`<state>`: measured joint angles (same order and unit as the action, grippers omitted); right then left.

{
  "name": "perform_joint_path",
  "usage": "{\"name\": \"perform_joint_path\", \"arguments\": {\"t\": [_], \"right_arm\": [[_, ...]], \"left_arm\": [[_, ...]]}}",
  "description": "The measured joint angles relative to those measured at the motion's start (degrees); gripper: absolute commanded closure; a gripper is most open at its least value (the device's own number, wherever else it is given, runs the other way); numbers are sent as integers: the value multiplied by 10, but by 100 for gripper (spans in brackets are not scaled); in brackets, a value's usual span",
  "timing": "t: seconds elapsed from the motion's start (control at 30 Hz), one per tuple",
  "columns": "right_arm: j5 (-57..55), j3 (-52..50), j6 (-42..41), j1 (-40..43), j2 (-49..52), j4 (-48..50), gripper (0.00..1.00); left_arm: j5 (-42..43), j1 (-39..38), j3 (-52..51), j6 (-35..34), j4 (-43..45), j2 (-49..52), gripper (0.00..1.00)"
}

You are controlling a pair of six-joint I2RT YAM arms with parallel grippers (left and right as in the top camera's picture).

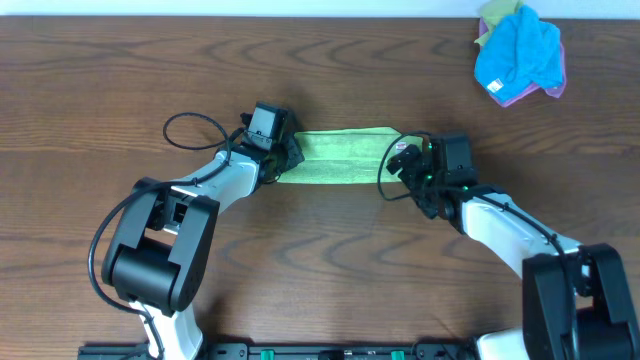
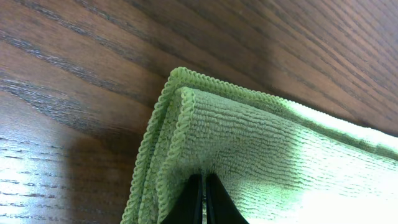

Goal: Fold the cloth

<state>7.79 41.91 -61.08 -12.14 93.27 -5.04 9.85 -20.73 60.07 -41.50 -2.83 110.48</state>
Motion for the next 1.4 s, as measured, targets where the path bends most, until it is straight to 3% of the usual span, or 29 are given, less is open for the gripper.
{"name": "perform_joint_path", "arguments": {"t": [0.3,0.43,0.47,0.5,0.57,0.6,0.67,1.0,1.4], "right_arm": [[-21,18,-2,0,50,74,18],[-24,30,-2,0,81,110,30],[-25,33,-2,0,86,113,35],[-28,35,-1,0,90,115,48],[-34,34,8,0,97,120,87],[-39,35,14,0,99,114,95],[-48,31,25,0,107,115,99],[-47,23,122,-7,91,106,99],[-66,17,245,-94,20,63,99]], "left_arm": [[0,0,2,0,-7,0,94],[0,0,3,0,-8,0,94],[0,0,3,0,-8,0,94],[0,0,3,0,-8,0,94],[0,0,3,0,-9,0,94],[0,0,3,0,-9,0,94],[0,0,3,0,-10,0,94],[0,0,5,0,-18,0,94],[-2,0,8,1,-27,0,94]]}}
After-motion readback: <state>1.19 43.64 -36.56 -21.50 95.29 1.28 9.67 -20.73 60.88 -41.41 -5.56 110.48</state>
